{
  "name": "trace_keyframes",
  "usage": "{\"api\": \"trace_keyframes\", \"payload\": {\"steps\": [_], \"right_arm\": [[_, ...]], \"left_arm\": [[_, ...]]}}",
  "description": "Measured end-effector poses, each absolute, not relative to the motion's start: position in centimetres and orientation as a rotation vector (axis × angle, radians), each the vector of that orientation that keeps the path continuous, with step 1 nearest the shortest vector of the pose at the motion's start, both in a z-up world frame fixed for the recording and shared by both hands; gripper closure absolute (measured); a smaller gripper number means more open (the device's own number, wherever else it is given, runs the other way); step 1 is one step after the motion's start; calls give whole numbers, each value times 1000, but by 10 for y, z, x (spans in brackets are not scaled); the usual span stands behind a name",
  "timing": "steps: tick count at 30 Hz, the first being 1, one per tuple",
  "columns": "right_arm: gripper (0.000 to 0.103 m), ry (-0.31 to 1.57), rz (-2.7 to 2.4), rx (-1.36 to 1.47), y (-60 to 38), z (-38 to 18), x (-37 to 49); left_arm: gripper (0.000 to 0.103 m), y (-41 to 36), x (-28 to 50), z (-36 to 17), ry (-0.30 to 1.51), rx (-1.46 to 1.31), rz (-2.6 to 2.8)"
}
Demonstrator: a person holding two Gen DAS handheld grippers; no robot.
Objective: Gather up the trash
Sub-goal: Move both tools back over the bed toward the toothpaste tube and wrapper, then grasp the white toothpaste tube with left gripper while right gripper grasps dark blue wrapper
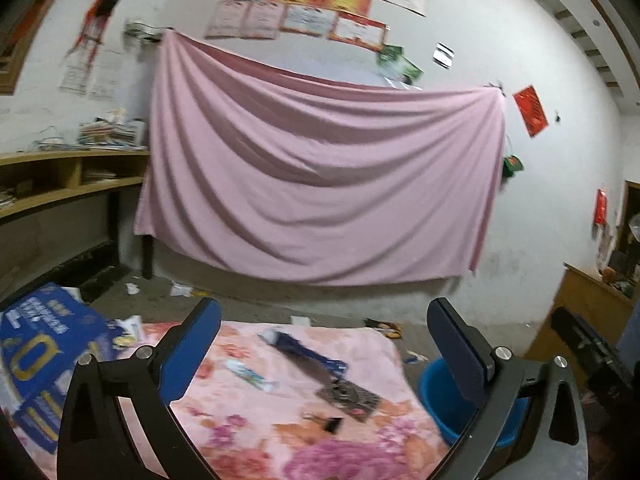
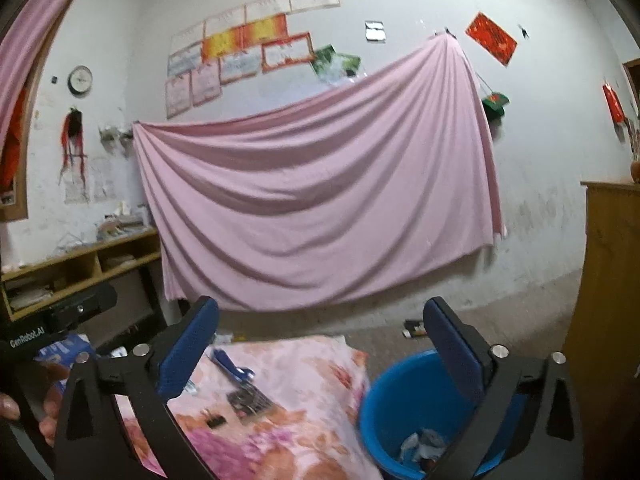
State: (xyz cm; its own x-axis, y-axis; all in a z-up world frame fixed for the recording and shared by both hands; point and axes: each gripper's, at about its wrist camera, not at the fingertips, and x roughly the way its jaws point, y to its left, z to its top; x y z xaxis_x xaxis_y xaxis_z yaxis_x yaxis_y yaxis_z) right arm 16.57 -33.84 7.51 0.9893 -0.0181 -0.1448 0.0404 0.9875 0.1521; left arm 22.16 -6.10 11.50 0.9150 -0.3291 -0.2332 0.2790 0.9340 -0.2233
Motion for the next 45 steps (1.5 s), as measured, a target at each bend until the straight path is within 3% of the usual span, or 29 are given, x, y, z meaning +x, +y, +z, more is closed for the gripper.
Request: {"api": "trace_keyframes", "payload": {"steps": [10,26,37,40,42,45], "right_arm": [[0,98,62,115,-282,73,173],[0,214,149,-18,-239,40,230],[0,419,235,-45,-242,14,313],[5,499,274,-43,-242,5,336],[16,558,295,-49,-243,-2,348],[25,635,323,-51,-244,-12,366]], "left_arm": [[2,-6,217,92,267,-162,-203],[2,11,256,55,343,-165,-185],[3,-8,322,25,567,-165,-189],[3,-14,336,14,617,-162,-193],[4,-19,346,7,656,-150,-203],[16,-25,361,-4,731,-154,-231]]}}
